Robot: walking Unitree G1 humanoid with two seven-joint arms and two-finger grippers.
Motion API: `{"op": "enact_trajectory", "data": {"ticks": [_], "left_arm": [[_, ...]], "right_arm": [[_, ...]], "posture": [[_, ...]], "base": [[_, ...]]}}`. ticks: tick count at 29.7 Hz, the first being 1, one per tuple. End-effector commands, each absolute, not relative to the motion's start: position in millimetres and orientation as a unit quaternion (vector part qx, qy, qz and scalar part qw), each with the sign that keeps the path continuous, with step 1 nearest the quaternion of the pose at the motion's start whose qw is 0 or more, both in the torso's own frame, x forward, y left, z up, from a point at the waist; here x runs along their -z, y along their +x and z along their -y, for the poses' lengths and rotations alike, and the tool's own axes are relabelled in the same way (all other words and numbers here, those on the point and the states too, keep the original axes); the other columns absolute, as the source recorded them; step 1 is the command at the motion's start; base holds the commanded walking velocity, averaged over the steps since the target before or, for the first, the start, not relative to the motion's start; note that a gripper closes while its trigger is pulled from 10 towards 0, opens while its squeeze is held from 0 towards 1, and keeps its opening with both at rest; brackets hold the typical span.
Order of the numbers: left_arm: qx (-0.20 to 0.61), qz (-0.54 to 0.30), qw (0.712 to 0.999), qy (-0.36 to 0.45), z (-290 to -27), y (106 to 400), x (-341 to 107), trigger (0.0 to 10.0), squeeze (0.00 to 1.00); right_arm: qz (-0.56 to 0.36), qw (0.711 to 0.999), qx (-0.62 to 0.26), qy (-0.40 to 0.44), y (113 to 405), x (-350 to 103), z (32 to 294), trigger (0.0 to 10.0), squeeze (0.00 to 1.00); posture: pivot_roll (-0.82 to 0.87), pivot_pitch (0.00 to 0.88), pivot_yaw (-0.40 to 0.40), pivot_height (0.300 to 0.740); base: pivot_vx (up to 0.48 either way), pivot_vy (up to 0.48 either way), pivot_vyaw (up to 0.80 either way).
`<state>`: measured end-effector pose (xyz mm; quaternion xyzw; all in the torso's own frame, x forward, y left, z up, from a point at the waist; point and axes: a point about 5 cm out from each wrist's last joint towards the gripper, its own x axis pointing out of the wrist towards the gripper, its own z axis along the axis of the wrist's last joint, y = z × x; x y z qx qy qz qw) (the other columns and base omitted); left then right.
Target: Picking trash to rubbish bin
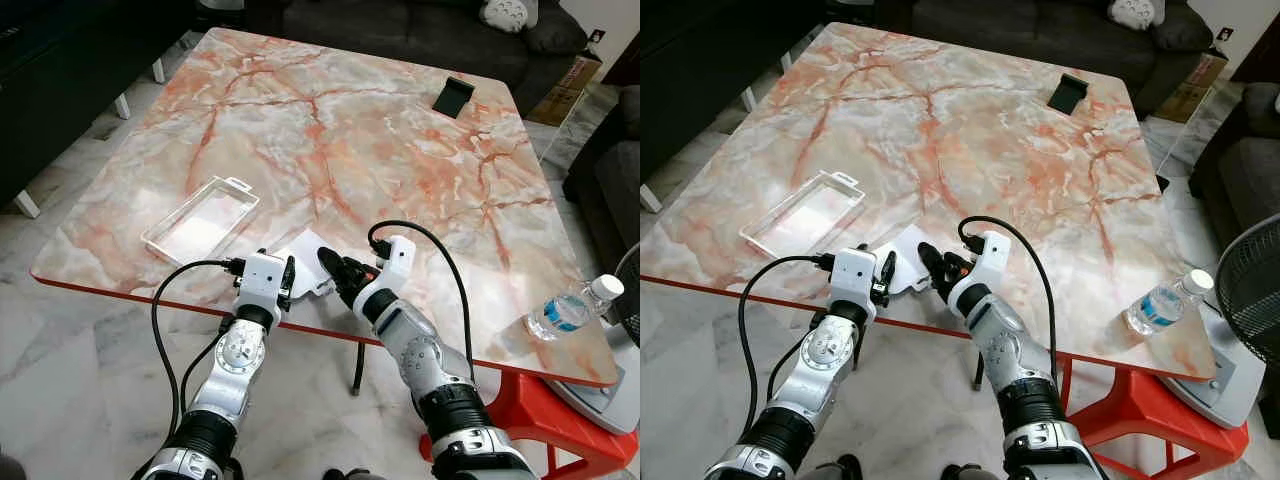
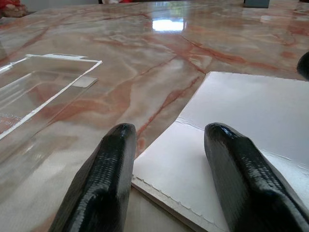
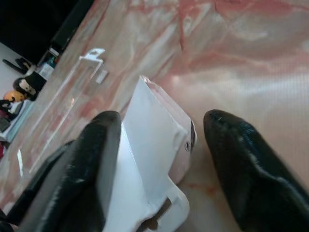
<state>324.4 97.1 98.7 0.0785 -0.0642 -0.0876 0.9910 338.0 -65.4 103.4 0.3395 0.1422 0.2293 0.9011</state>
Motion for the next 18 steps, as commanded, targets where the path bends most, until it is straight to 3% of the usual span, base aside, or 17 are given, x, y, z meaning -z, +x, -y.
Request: {"op": "enact_trajectory", "data": {"ticks": [1,18], "left_arm": [[0.099,0.054,0.99,0.083,-92.0,323.8,-95.3,10.0,0.0],[0.099,0.056,0.99,0.083,-91.4,325.0,-96.7,10.0,0.0]], "right_arm": [[-0.138,0.895,-0.232,0.355,335.7,-105.0,59.9,0.0,0.0],[-0.137,0.891,-0.237,0.361,335.1,-106.2,59.6,0.0,0.0]], "posture": [[-0.08,0.133,-0.168,0.74],[-0.08,0.132,-0.169,0.74]], "base": [[0.0,0.0,0.0],[0.0,0.0,0.0]]}}
